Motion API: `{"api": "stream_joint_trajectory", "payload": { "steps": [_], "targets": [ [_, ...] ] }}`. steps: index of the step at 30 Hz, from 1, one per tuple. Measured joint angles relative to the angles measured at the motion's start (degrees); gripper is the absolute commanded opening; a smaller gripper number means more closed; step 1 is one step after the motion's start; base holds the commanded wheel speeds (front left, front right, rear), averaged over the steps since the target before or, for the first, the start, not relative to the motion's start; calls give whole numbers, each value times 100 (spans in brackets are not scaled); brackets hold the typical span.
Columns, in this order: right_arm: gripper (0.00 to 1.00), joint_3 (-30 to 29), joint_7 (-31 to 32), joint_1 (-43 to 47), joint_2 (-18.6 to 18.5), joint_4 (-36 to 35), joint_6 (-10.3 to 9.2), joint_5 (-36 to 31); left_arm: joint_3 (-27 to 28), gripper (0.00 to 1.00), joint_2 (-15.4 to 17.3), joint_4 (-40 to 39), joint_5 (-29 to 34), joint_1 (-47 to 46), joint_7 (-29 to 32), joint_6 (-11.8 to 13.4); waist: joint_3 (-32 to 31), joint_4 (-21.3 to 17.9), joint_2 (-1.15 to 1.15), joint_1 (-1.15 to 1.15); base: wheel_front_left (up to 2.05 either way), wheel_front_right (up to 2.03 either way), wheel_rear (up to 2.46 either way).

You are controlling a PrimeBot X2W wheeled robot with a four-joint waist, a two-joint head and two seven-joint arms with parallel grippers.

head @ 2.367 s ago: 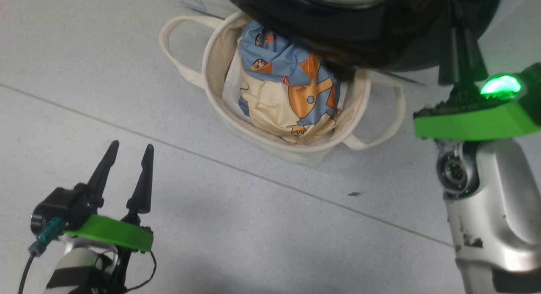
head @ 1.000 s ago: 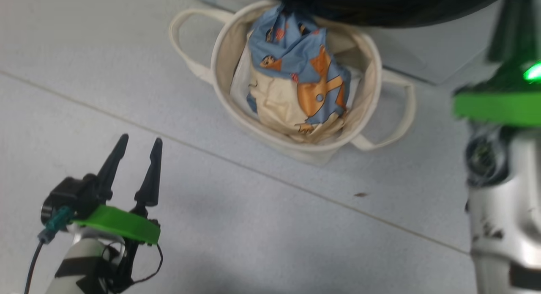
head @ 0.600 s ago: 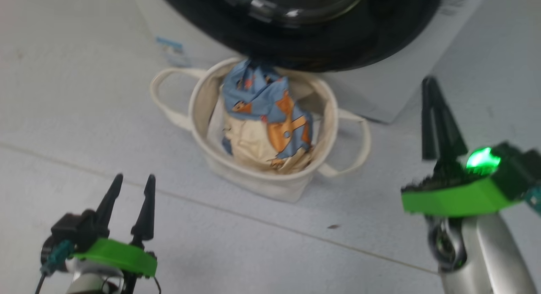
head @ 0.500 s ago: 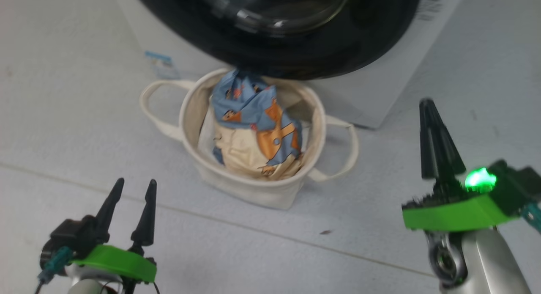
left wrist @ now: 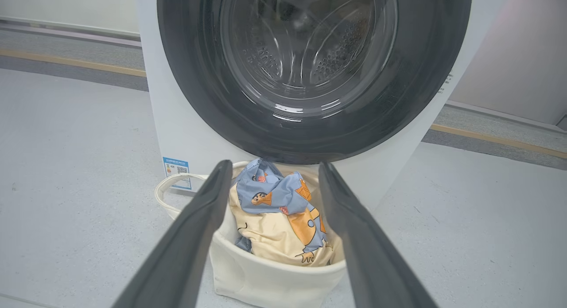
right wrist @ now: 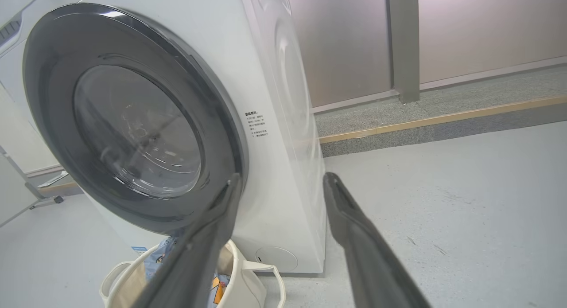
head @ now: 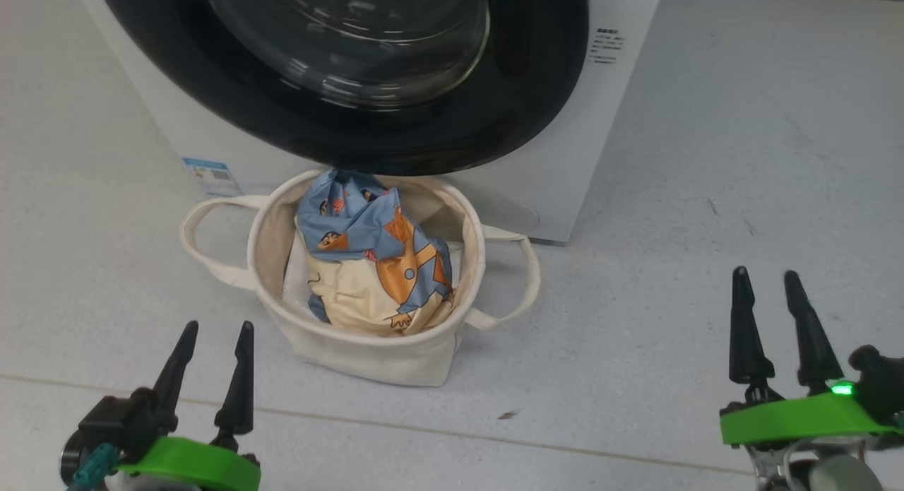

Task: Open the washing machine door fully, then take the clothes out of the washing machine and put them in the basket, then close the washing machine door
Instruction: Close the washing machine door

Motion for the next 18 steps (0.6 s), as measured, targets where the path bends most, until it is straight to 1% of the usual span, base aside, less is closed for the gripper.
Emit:
{"api": "stream_joint_trajectory", "payload": {
  "steps": [4,12,15,18],
  "targets": [
    [100,-149,0,1,7,181,0,-46,-19,100,14,0,-14,8,0,0,-46,-74,0,0,0,0,0],
    [100,-153,0,3,23,240,0,-2,-146,100,86,-119,-57,51,0,0,-133,-116,0,0,0,0,0],
    [100,-93,0,3,23,226,0,-13,-140,100,96,-136,-52,53,0,0,-147,-130,0,0,0,0,0],
    [100,-67,0,3,24,200,0,-38,-1,100,91,10,94,54,0,0,-170,-149,0,0,0,0,0]
  ]
}}
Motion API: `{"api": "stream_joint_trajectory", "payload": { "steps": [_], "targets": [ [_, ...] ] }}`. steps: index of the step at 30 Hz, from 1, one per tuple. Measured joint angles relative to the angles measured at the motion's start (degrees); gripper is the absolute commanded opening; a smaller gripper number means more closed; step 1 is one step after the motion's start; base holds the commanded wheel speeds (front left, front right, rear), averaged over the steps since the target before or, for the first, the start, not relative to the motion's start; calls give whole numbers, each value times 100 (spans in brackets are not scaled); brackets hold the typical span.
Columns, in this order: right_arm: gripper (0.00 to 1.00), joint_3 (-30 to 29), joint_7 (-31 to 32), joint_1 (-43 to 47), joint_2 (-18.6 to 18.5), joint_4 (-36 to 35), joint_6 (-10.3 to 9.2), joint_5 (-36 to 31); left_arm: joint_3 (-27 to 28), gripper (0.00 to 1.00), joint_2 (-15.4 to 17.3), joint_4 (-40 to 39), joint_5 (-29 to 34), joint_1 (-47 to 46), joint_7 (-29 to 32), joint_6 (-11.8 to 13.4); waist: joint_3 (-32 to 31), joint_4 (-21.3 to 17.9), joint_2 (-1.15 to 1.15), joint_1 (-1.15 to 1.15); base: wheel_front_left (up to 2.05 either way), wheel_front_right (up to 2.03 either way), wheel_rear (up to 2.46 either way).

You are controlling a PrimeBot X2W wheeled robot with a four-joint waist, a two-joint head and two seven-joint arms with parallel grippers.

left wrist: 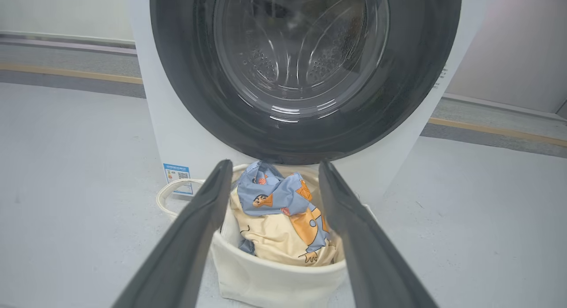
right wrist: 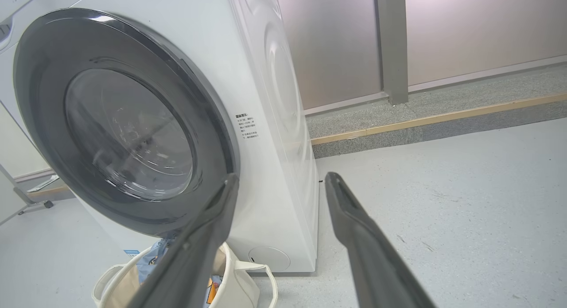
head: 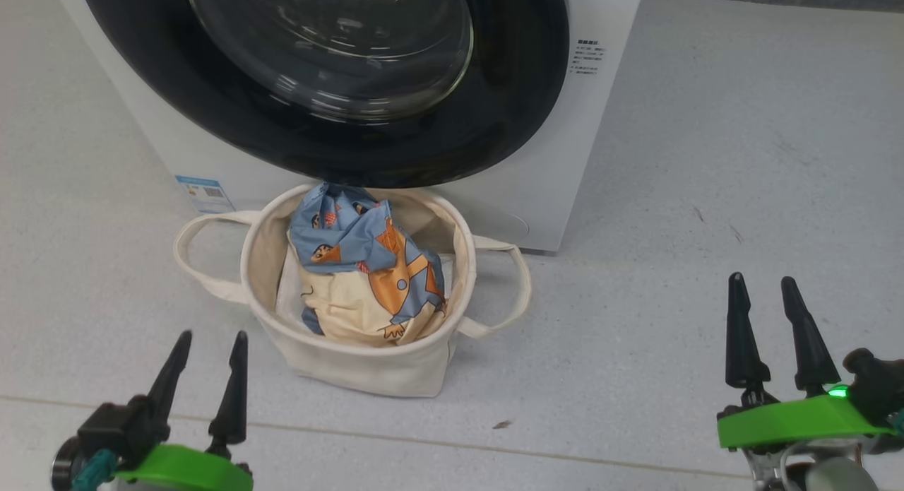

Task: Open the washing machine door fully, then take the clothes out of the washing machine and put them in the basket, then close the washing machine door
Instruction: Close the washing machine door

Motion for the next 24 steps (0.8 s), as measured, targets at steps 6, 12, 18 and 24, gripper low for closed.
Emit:
{"api": "stream_joint_trajectory", "payload": {
  "steps": [6,12,18,24],
  "targets": [
    [100,-4,0,47,0,-96,0,-64,92,100,-57,283,181,52,0,0,-25,-22,0,0,0,0,0],
    [100,-9,0,86,1,-172,0,-189,399,100,-188,303,316,51,0,4,-45,-9,0,0,0,0,0],
    [100,-8,0,86,1,-264,0,-243,449,100,-244,300,471,51,0,2,-48,19,0,0,0,0,0],
    [100,-2,0,86,1,-320,0,-282,573,100,-294,312,635,51,0,2,-55,48,0,0,0,0,0]
  ]
}}
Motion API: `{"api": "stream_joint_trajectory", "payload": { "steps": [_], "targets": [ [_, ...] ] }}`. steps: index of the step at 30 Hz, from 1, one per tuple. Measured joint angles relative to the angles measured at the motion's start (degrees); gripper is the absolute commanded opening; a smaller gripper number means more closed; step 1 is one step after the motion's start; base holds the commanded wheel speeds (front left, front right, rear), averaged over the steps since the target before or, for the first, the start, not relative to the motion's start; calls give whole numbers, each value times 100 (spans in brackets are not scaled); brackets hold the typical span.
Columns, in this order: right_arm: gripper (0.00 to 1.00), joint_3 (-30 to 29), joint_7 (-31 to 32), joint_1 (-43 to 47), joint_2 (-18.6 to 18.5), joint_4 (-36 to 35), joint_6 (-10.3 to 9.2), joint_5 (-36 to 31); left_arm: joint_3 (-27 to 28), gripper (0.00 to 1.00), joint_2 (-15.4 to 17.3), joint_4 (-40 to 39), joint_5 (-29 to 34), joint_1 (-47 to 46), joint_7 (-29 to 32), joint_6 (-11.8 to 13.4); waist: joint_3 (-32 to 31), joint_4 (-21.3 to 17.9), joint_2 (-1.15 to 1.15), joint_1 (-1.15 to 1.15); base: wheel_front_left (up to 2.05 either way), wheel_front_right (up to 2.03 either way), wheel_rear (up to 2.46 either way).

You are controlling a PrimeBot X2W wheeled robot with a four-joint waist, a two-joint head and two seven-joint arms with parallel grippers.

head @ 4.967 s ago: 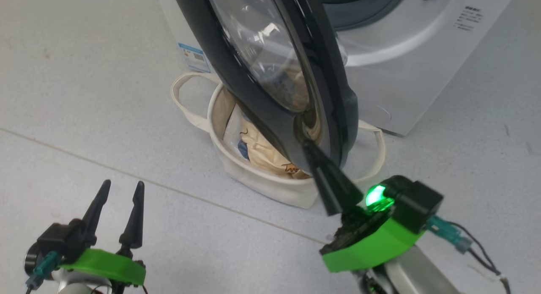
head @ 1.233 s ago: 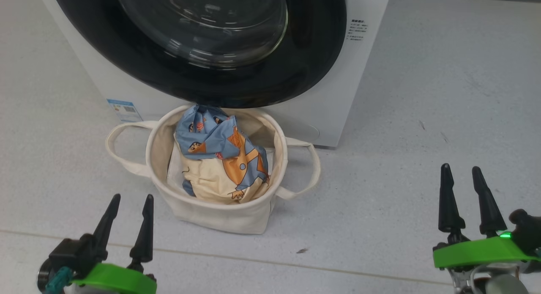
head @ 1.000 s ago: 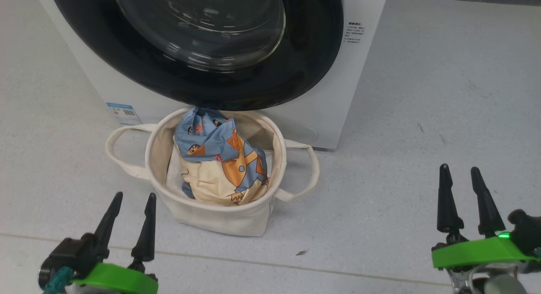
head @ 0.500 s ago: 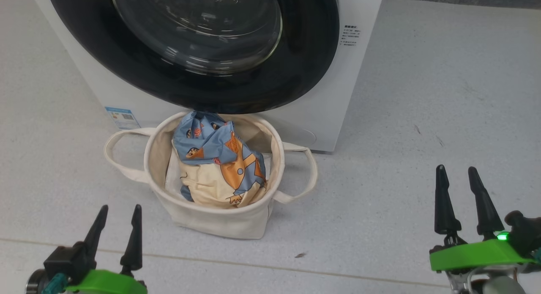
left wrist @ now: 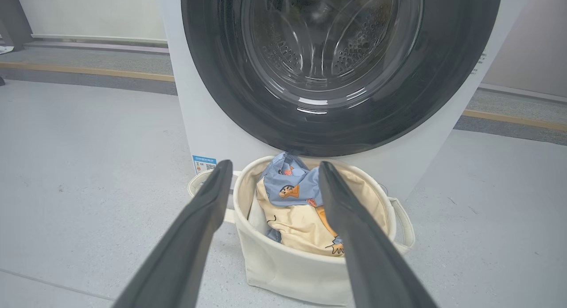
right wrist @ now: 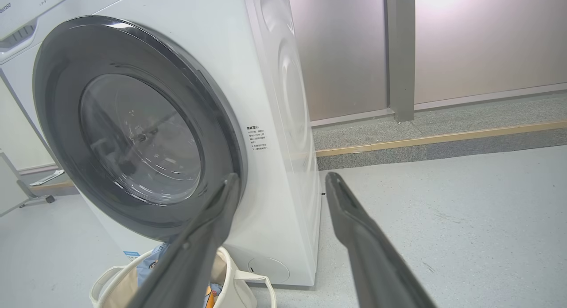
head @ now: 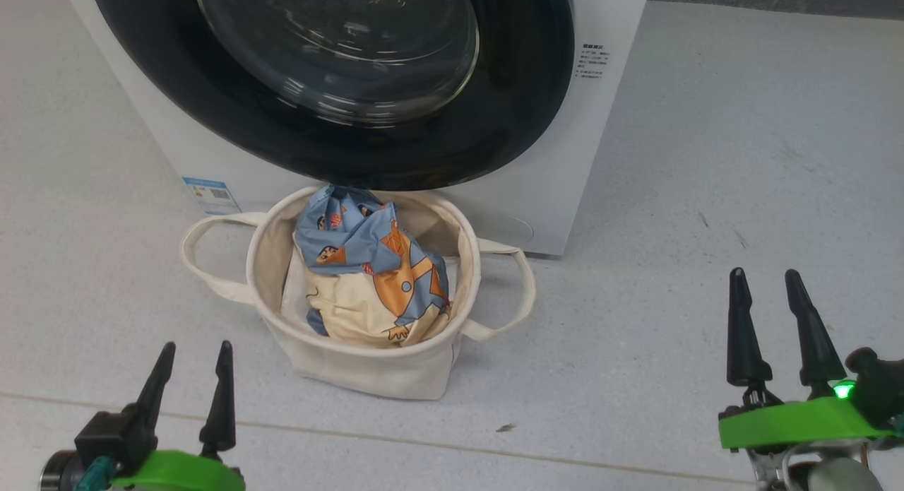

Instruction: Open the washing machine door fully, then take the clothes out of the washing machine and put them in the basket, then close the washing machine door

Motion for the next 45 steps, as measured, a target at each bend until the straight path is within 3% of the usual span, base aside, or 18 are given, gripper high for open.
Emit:
{"api": "stream_joint_trajectory", "payload": {
  "steps": [45],
  "targets": [
    [100,42,0,4,0,19,0,-96,2,100,-140,98,77,1,0,-2,-160,17,0,0,0,0,0]
  ]
}}
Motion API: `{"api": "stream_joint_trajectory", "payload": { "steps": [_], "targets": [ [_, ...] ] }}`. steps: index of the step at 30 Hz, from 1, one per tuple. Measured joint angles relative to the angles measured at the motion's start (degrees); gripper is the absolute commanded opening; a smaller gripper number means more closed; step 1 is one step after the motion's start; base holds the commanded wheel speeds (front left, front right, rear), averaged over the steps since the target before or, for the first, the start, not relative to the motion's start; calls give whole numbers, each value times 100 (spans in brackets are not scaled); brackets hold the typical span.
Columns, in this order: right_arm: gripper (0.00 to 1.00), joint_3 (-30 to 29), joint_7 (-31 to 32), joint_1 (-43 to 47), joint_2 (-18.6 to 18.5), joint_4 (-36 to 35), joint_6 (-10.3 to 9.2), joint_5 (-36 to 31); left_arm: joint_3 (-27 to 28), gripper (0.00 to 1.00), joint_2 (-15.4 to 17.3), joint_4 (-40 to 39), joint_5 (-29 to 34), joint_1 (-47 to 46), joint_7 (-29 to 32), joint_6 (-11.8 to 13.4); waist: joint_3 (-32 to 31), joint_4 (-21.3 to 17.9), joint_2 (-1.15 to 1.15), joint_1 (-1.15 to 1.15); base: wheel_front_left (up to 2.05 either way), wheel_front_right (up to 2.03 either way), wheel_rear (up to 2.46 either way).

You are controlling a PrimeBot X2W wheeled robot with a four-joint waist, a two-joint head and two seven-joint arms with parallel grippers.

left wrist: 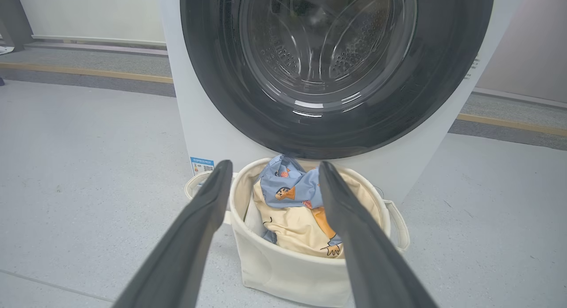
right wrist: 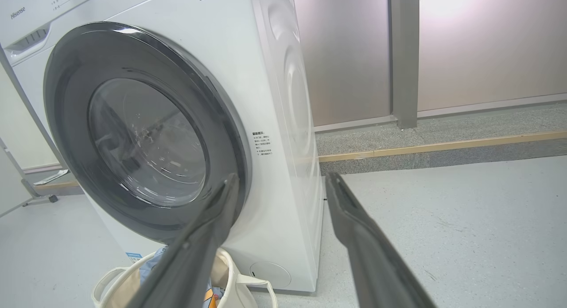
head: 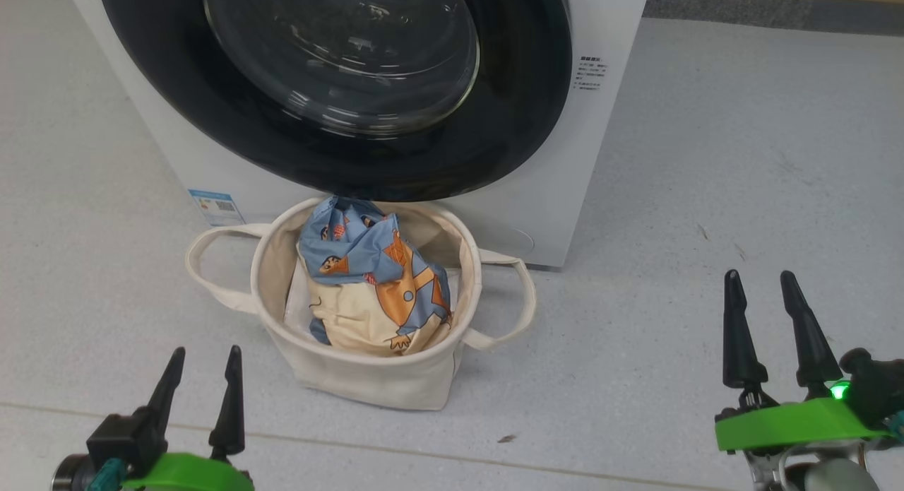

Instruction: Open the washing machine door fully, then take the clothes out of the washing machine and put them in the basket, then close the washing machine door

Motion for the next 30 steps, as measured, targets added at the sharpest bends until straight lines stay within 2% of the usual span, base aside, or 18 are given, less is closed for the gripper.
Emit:
{"api": "stream_joint_trajectory", "payload": {
  "steps": [30],
  "targets": [
    [100,31,0,34,0,66,0,2,-26,100,-1,102,-27,7,0,0,-103,39,0,0,0,0,0]
  ]
}}
